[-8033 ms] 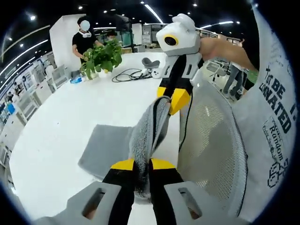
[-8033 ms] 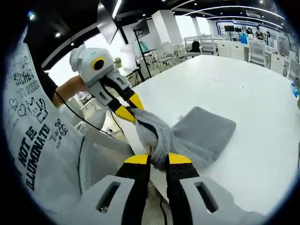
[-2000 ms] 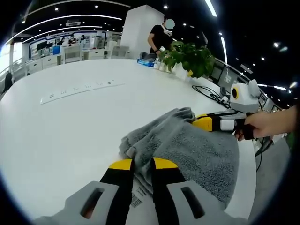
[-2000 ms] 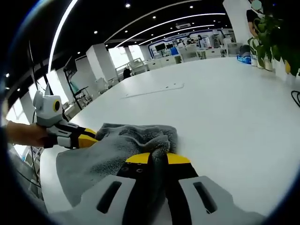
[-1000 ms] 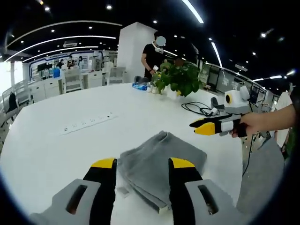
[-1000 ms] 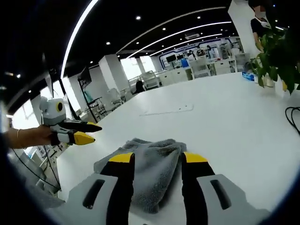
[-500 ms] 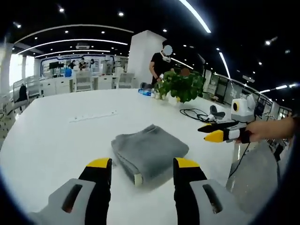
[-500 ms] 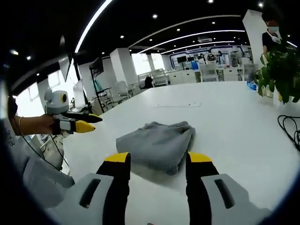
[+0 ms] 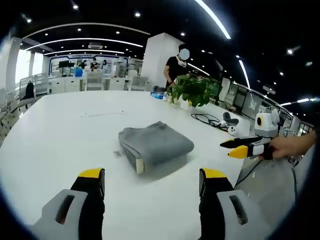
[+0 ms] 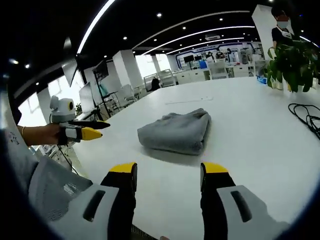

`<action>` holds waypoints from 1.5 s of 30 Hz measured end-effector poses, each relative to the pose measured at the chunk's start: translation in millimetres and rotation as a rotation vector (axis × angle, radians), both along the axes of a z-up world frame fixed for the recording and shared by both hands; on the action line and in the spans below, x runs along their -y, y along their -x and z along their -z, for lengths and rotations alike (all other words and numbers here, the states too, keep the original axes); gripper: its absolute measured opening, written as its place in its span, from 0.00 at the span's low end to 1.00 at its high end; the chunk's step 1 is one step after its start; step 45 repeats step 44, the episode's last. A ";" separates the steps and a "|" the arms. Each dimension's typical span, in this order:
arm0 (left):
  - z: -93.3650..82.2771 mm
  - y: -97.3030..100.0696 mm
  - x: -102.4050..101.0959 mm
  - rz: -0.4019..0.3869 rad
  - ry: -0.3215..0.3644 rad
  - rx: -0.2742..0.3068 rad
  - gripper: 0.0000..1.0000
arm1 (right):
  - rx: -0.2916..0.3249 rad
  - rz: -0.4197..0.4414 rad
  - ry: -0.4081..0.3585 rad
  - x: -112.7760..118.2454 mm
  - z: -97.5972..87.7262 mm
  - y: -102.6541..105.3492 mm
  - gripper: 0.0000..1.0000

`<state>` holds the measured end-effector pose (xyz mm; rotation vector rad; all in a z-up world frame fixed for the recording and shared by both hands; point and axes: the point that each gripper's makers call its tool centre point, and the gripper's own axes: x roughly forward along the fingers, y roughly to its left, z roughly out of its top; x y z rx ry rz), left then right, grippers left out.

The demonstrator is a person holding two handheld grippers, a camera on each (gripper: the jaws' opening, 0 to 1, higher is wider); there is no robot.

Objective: Fold the towel on the table until its edges align and the towel forms a compact rectangular stack.

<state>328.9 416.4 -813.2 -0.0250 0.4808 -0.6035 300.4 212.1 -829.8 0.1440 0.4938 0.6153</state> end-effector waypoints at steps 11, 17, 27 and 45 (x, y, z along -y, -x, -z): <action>-1.7 -3.0 -9.4 0.005 -0.018 0.002 0.79 | 0.002 0.019 0.000 -1.9 -0.1 -5.1 0.55; 0.1 0.0 -11.2 -0.004 -0.012 -0.007 0.79 | -0.009 0.010 0.003 -3.3 2.5 -0.8 0.55; 6.4 3.7 -10.5 -0.009 -0.005 -0.026 0.78 | -0.022 0.005 0.006 -1.9 4.9 0.7 0.56; 4.8 1.5 -12.3 -0.018 0.004 -0.027 0.77 | -0.040 0.002 -0.002 -4.3 7.6 0.4 0.55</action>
